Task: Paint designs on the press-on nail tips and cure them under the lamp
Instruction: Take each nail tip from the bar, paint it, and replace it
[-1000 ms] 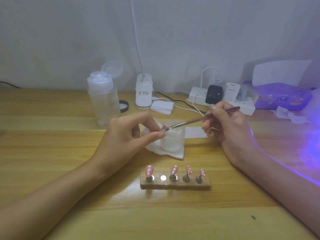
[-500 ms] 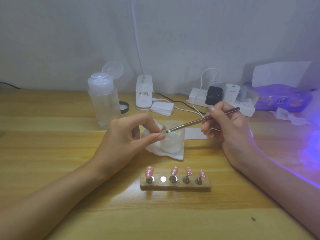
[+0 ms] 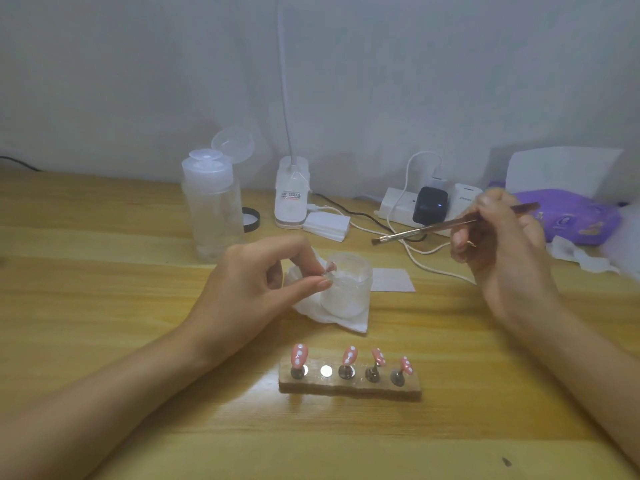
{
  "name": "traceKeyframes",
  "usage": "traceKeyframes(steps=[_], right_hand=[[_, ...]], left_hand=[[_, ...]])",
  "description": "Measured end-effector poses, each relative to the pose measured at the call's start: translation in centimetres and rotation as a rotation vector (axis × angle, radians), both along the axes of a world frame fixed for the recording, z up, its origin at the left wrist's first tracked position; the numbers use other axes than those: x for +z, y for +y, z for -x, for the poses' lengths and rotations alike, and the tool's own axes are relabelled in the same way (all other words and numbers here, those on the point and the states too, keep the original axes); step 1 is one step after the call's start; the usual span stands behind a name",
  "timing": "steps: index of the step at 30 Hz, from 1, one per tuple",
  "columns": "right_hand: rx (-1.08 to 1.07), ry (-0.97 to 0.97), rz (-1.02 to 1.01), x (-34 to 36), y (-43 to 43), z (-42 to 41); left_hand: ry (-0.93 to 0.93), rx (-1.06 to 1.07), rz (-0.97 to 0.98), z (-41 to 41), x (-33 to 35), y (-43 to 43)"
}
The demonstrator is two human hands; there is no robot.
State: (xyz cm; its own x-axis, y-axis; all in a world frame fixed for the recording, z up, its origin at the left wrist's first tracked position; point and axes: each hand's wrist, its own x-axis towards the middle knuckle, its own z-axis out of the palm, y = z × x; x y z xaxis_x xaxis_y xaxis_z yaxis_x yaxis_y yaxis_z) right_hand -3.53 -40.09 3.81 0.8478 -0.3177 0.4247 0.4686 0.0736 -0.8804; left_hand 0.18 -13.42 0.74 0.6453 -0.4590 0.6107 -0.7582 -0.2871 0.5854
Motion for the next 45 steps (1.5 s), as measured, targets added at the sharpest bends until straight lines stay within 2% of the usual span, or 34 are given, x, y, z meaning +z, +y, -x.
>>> traceKeyframes(steps=[4,6,12,15,19,21,23,25,28,32,34,38,45], right_hand=[[0.095,-0.088,0.268,-0.3,0.5,0.5],[0.093,-0.128,0.299,-0.4,0.3,0.6],[0.056,-0.143,0.212,-0.1,-0.7,0.4],[0.044,-0.104,0.07,-0.1,-1.0,0.2],[0.054,-0.008,-0.117,-1.2,-0.3,0.0],[0.073,0.024,-0.149,-1.8,0.2,-0.1],[0.102,0.031,-0.138,-2.0,0.8,-0.1],[0.129,0.04,-0.135,-1.8,1.0,-0.1],[0.117,0.047,-0.148,-2.0,0.9,0.0],[0.075,0.086,-0.199,-1.9,0.7,-0.1],[0.068,0.096,-0.214,-1.8,0.7,-0.1],[0.071,0.11,-0.22,-1.9,0.8,-0.3],[0.069,0.124,-0.22,-1.9,0.8,-0.4]], left_hand=[[0.018,0.007,-0.002,-0.1,-0.1,0.1],[0.023,0.004,0.001,-0.2,-0.1,0.1],[0.027,0.01,0.003,-0.4,-0.4,0.1],[0.045,-0.006,0.026,-0.2,-0.4,0.2],[0.146,0.044,0.299,-0.4,1.2,0.2],[0.183,0.047,0.46,-0.4,2.9,0.5],[0.141,0.025,0.524,0.0,4.8,1.0],[0.07,-0.013,0.474,0.9,6.4,1.3],[0.054,-0.086,0.287,2.6,6.7,1.2],[0.058,-0.13,-0.054,5.4,3.5,1.0],[0.026,-0.111,-0.148,6.5,2.0,1.2],[0.019,-0.048,-0.176,6.8,0.7,1.5],[0.18,-0.042,-0.204,6.3,0.2,1.8]])
